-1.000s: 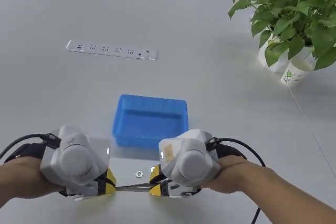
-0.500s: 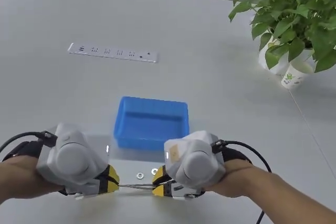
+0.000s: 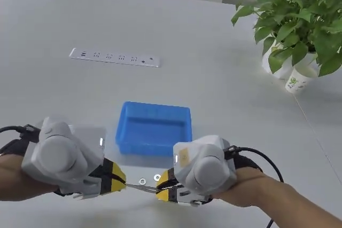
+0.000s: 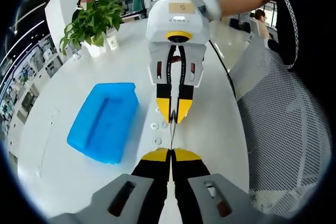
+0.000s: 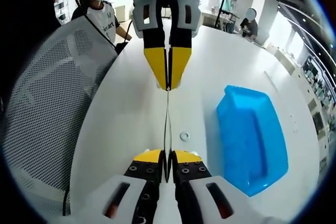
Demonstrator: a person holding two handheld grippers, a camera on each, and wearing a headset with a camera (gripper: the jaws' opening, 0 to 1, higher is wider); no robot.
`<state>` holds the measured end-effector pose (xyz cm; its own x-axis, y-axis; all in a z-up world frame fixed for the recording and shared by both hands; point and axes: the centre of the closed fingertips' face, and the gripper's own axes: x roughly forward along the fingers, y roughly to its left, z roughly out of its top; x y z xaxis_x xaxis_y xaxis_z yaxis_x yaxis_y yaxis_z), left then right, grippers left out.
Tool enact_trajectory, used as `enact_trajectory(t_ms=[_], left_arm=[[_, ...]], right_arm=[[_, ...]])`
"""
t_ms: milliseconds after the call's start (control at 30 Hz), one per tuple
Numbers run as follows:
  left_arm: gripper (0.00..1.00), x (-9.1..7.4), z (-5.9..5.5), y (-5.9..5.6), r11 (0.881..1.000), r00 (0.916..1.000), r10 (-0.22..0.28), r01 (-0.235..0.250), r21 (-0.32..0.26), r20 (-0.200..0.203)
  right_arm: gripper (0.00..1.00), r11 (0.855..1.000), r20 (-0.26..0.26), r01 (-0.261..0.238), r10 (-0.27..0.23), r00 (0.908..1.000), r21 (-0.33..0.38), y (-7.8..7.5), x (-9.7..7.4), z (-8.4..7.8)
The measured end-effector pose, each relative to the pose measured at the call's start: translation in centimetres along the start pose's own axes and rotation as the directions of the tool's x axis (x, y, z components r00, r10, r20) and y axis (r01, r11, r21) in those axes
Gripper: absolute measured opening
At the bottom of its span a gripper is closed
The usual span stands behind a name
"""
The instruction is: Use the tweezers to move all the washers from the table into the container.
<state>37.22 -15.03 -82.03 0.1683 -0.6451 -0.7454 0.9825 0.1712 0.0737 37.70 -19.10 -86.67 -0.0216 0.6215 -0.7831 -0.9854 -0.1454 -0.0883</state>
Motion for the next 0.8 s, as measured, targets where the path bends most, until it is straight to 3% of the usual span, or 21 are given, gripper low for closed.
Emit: enact_trajectory(t_ms=[500,800], left_arm=[[0.04,-2.0,4.4,0.0,0.998,0.9962,-0.020,0.015,0.055,0.085],[0.04,-2.5,6.2,-0.2,0.997,0.9912,-0.034,0.025,0.067,0.128]], right_arm=[[0.09,0.999,0.070,0.038,-0.039,0.9968,0.013,-0.2,-1.1,1.5],[0.08,0.999,0.106,0.049,-0.051,0.9931,0.024,-0.3,-1.1,2.4]])
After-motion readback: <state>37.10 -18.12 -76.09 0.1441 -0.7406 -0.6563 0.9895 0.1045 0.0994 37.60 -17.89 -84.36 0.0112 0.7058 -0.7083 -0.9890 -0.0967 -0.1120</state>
